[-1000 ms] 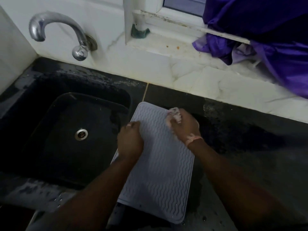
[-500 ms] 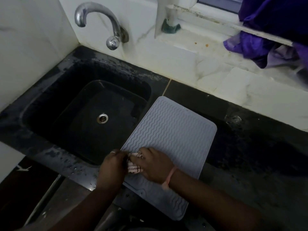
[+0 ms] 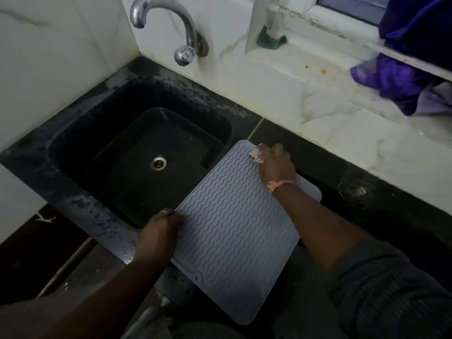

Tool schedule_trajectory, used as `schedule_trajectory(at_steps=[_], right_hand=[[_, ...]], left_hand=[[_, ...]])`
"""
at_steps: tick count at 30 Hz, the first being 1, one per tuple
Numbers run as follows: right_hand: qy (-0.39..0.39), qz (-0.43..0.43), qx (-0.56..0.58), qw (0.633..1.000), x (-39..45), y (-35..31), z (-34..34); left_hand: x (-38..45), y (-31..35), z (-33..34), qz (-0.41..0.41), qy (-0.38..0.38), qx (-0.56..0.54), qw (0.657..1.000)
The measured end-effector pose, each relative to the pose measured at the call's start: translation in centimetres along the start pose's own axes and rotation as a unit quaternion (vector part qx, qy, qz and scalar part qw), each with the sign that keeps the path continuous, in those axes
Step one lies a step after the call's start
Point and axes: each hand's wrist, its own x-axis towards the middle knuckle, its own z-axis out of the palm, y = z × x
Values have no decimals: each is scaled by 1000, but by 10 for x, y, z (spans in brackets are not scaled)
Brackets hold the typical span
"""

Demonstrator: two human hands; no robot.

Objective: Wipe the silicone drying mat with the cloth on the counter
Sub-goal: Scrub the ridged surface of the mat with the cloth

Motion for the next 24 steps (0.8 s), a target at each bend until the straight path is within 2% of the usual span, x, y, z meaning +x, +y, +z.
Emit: schedule_trajectory(at_steps=[6,11,13,15,18,21,24], right_hand=[[-8,-147,72,987,-123,-81,26],[-132,-251,134,949,-227,-107,38],[-145,-266,147,941,-236,-92,33],[-131,-255,161,945,-226,-66,21],[-77,-162,161,970,-182,-2,-3],[-10,-50,81,995,-130,64,-19],[33,59,8,998,-100,93,-24]], left_hand=[[2,-2,1,2,-6,19,1000],[-1,4,2,-3,13,37,999],[-5,13,4,4,5,42,999],[-15,21,8,21,-37,83,996],[-26,20,14,48,-88,139,985],[-23,16,10,38,-96,113,988],[-24,20,15,36,-120,132,983]])
